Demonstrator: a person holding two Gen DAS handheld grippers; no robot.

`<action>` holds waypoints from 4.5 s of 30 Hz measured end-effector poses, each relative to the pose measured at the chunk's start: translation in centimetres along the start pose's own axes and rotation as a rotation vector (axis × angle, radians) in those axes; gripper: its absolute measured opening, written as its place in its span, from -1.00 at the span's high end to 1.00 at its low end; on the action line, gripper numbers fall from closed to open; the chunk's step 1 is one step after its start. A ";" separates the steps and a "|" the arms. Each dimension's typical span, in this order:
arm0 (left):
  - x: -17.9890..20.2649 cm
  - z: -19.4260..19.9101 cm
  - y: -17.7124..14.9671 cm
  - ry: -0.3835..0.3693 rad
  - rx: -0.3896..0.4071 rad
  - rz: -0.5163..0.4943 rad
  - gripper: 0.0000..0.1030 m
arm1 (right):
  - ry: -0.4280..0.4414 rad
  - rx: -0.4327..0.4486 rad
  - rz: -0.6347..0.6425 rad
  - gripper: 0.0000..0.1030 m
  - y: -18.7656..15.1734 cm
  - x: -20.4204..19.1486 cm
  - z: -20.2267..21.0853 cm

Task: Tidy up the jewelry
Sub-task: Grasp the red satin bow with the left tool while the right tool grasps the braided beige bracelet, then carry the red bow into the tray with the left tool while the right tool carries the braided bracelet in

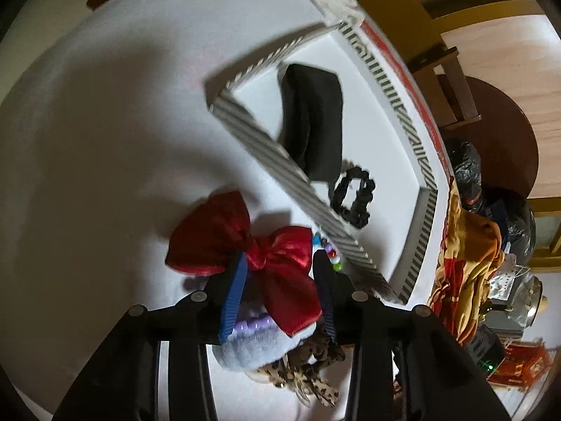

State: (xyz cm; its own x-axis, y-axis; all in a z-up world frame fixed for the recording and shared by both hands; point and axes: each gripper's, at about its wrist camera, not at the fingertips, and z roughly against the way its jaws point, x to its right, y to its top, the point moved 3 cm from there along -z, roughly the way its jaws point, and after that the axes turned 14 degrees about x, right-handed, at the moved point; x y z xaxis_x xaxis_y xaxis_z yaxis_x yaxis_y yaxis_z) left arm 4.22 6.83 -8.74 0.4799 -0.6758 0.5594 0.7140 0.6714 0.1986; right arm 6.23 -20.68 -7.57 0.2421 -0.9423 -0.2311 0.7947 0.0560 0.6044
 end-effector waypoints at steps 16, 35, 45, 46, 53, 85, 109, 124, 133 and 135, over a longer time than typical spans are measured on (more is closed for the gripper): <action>-0.5 -1.6 0.2 0.062 0.029 0.080 0.51 | -0.001 -0.075 0.151 0.14 0.3 0.0 -3.4; -0.8 0.4 1.4 0.040 0.051 -0.025 1.00 | 0.119 -0.004 0.039 0.96 1.5 0.4 0.5; 1.3 2.3 1.1 0.017 0.081 -0.092 1.00 | 0.035 -0.098 0.094 0.60 0.5 0.2 -4.4; 1.3 2.4 1.1 0.016 0.081 -0.095 1.00 | 0.035 -0.096 0.098 0.60 0.5 0.2 -4.8; 2.0 2.4 0.7 0.010 0.068 -0.122 1.00 | -0.007 -0.082 0.247 0.61 0.2 -1.5 -5.0; 13.0 0.3 3.3 0.050 0.158 -0.494 1.00 | -0.006 0.101 0.066 0.88 7.9 0.1 2.7; 13.1 -8.0 7.1 0.123 0.117 -0.591 1.00 | -0.028 -0.016 0.017 0.88 7.6 1.0 -5.7; 12.0 -9.8 7.5 0.155 0.111 -0.606 1.00 | -0.102 -0.062 0.052 0.88 7.1 1.0 -8.4; 12.0 -9.7 7.3 0.155 0.128 -0.633 0.92 | -0.103 -0.067 0.042 0.74 6.7 1.1 -8.6; 11.9 -9.3 7.2 0.151 0.126 -0.626 0.85 | -0.100 -0.063 0.020 0.48 6.7 1.3 -8.4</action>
State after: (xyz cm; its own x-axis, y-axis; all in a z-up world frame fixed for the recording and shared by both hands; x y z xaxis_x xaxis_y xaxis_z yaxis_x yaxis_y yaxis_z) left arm 19.82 0.77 -8.16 0.0664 -0.9795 0.1903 0.8208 0.1620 0.5478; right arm 16.55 -18.79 -10.26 0.2039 -0.9688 -0.1407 0.8246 0.0925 0.5581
